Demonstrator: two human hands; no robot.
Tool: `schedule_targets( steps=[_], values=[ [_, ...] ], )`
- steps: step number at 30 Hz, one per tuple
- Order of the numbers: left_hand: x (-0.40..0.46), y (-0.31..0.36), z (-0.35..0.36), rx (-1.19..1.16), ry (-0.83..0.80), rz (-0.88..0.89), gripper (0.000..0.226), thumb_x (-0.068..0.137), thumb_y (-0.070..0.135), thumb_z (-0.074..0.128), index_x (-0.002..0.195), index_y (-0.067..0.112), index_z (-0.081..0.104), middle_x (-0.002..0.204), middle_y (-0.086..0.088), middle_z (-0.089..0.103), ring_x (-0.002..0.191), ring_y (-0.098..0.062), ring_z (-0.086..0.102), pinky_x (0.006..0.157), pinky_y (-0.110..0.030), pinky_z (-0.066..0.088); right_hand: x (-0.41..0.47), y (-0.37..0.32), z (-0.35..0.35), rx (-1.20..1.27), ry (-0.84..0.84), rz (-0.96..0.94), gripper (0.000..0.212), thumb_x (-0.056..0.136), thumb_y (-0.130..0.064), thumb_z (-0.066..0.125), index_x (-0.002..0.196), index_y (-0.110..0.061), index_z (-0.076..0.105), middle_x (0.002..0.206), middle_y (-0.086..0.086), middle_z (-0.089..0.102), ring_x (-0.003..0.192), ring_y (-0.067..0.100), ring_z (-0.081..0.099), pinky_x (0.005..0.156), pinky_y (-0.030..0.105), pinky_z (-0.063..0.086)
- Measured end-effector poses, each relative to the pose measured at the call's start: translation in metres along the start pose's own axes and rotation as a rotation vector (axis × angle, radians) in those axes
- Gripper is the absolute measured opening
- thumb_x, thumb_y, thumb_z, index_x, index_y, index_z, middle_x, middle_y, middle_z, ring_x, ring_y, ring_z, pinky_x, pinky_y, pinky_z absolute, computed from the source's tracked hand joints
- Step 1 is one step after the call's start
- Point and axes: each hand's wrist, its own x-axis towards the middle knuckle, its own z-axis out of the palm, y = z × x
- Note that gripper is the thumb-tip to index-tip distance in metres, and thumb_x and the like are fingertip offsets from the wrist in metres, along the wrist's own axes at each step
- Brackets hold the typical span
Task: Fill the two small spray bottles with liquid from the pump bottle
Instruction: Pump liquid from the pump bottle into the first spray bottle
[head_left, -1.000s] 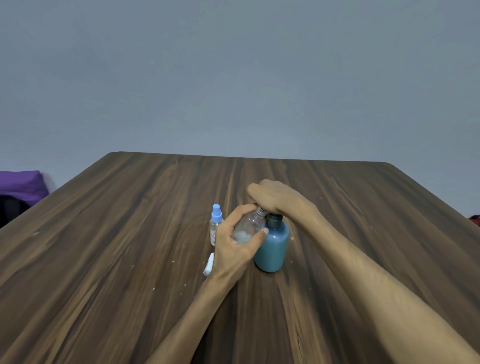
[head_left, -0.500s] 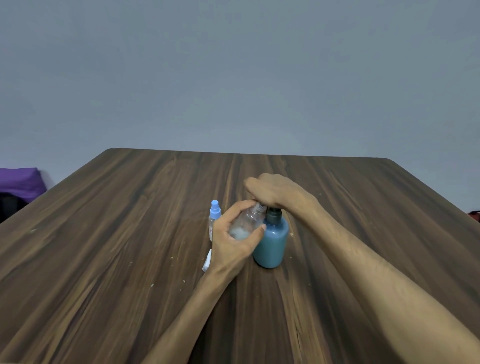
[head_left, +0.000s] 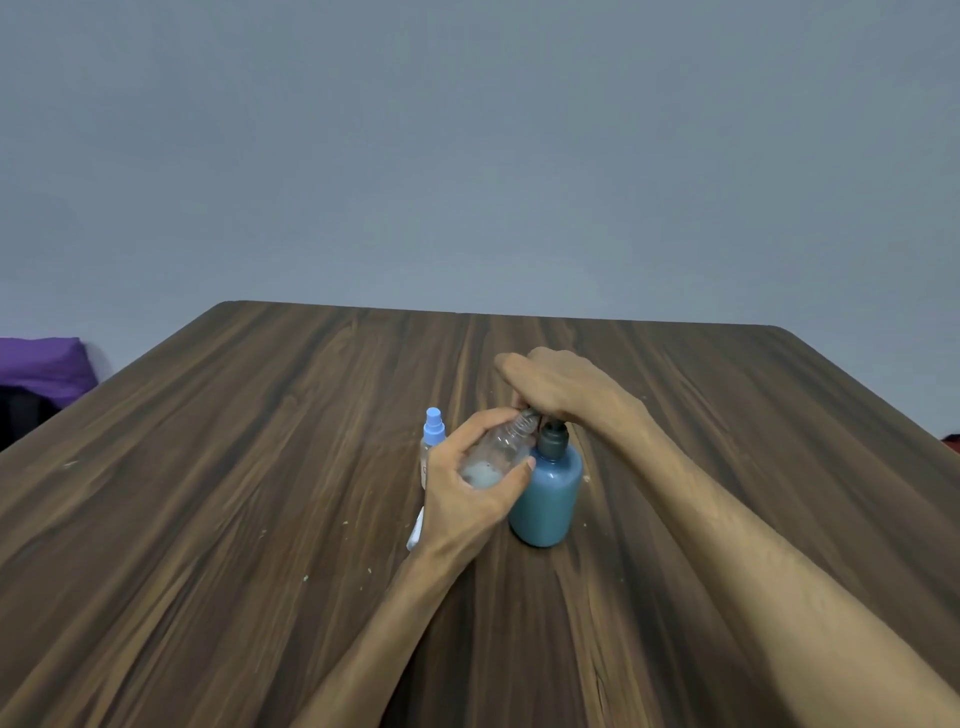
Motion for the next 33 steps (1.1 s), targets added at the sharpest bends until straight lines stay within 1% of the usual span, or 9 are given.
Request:
schedule_targets(
  steps=[4, 8, 11, 13, 17, 21, 25, 30, 33],
  values=[
    [0.001, -0.004, -0.001, 0.001, -0.005, 0.001, 0.038, 0.08, -0.005, 0.076, 0.116, 0.006, 0.071, 0.107, -0.001, 0.078, 0.104, -0.024, 0.075, 0.093, -0.03, 0.057, -0.001, 0.002, 0.006, -0.05, -0.013, 0.011, 0.039, 0.098, -0.039, 0.035, 0.076, -0.017, 0.06, 0.083, 0.003, 0.064, 0.077, 0.021, 0.056, 0.069, 0.038, 0.039],
    [0.001, -0.003, -0.001, 0.005, -0.003, 0.003, 0.039, 0.08, -0.006, 0.076, 0.116, 0.008, 0.072, 0.107, 0.0, 0.078, 0.104, -0.022, 0.075, 0.094, -0.031, 0.058, 0.0, 0.002, 0.0, -0.046, 0.026, -0.007, 0.041, 0.098, -0.041, 0.034, 0.078, -0.018, 0.062, 0.091, 0.006, 0.07, 0.08, 0.023, 0.06, 0.07, 0.037, 0.04],
    [0.002, -0.005, -0.001, 0.022, -0.008, 0.009, 0.038, 0.079, -0.005, 0.076, 0.116, 0.004, 0.072, 0.106, -0.003, 0.078, 0.102, -0.025, 0.075, 0.093, -0.033, 0.058, -0.001, 0.002, 0.003, -0.071, -0.003, 0.005, 0.039, 0.098, -0.038, 0.035, 0.077, -0.017, 0.06, 0.084, 0.003, 0.066, 0.076, 0.021, 0.056, 0.065, 0.036, 0.037],
    [0.002, -0.004, -0.002, 0.026, -0.005, 0.008, 0.038, 0.079, -0.004, 0.077, 0.116, 0.005, 0.072, 0.106, -0.003, 0.078, 0.102, -0.025, 0.075, 0.092, -0.034, 0.058, -0.002, 0.0, 0.004, -0.094, -0.016, 0.01, 0.039, 0.099, -0.039, 0.034, 0.077, -0.018, 0.059, 0.083, 0.002, 0.062, 0.076, 0.021, 0.055, 0.069, 0.037, 0.038],
    [0.002, 0.0, -0.002, 0.02, 0.002, 0.017, 0.041, 0.078, -0.004, 0.077, 0.115, 0.014, 0.072, 0.107, 0.002, 0.078, 0.104, -0.021, 0.075, 0.093, -0.03, 0.057, -0.001, 0.0, -0.002, -0.071, 0.036, -0.004, 0.044, 0.099, -0.042, 0.032, 0.076, -0.017, 0.06, 0.091, 0.006, 0.07, 0.078, 0.022, 0.058, 0.072, 0.038, 0.041],
    [0.001, 0.003, -0.002, 0.035, -0.002, 0.015, 0.043, 0.078, -0.004, 0.077, 0.113, 0.02, 0.071, 0.105, 0.005, 0.078, 0.1, -0.016, 0.075, 0.09, -0.026, 0.057, -0.003, 0.001, 0.004, -0.098, -0.022, 0.019, 0.042, 0.099, -0.04, 0.034, 0.075, -0.018, 0.06, 0.082, 0.004, 0.067, 0.073, 0.021, 0.056, 0.065, 0.036, 0.038],
    [0.001, 0.006, -0.001, 0.034, -0.001, 0.016, 0.045, 0.078, -0.007, 0.076, 0.113, 0.021, 0.07, 0.106, 0.011, 0.077, 0.101, -0.01, 0.074, 0.091, -0.02, 0.055, -0.001, -0.001, -0.002, -0.099, 0.037, 0.004, 0.043, 0.1, -0.043, 0.033, 0.076, -0.018, 0.059, 0.087, 0.005, 0.064, 0.074, 0.02, 0.055, 0.064, 0.036, 0.036],
    [0.002, 0.006, -0.002, 0.058, -0.007, 0.028, 0.044, 0.078, -0.004, 0.076, 0.113, 0.022, 0.07, 0.106, 0.009, 0.077, 0.101, -0.013, 0.074, 0.09, -0.022, 0.056, -0.004, -0.001, 0.002, -0.123, 0.004, 0.02, 0.041, 0.1, -0.042, 0.034, 0.078, -0.018, 0.06, 0.082, 0.002, 0.061, 0.074, 0.019, 0.055, 0.062, 0.034, 0.035],
    [0.001, 0.009, -0.001, 0.056, -0.004, 0.028, 0.046, 0.078, -0.004, 0.076, 0.113, 0.025, 0.07, 0.106, 0.013, 0.077, 0.102, -0.01, 0.074, 0.09, -0.02, 0.055, -0.001, -0.002, -0.002, -0.08, 0.029, 0.007, 0.046, 0.096, -0.046, 0.032, 0.077, -0.017, 0.062, 0.091, 0.006, 0.07, 0.082, 0.026, 0.062, 0.066, 0.037, 0.039]
  ],
)
